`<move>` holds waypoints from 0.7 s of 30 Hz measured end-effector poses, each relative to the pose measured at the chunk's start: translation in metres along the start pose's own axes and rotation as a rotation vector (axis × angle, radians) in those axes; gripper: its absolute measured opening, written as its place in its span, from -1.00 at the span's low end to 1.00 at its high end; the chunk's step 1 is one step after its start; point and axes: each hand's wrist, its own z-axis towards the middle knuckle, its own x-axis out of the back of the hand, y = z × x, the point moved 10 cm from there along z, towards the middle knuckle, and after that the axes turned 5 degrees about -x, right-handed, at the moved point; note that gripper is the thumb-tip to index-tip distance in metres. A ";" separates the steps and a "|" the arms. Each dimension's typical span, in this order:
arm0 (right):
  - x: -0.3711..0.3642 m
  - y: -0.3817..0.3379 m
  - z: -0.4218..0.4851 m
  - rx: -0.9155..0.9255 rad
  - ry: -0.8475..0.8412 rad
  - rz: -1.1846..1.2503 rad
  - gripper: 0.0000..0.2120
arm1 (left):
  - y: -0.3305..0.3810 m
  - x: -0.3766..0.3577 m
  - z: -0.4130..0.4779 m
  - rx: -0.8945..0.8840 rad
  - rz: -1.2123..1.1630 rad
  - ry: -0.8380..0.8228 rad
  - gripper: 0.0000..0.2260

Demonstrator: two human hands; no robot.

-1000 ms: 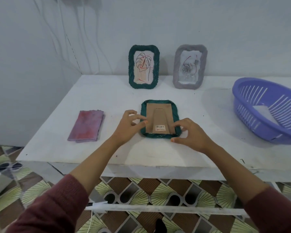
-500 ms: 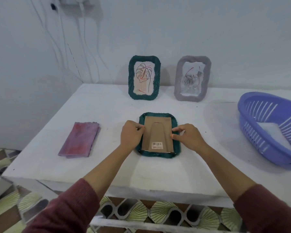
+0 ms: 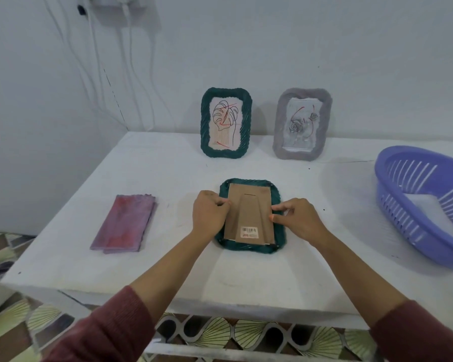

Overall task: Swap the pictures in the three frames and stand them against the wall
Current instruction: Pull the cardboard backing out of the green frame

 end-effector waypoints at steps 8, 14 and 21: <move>0.002 0.002 -0.002 -0.032 -0.020 0.036 -0.70 | 0.019 0.009 -0.006 -0.036 -0.096 0.039 -0.84; 0.001 0.007 0.001 -0.050 -0.026 0.055 -0.69 | 0.023 0.010 -0.007 0.013 -0.201 0.024 -0.86; 0.002 0.011 0.005 -0.063 0.002 0.097 -0.64 | 0.020 0.004 0.000 0.088 -0.292 -0.117 -0.72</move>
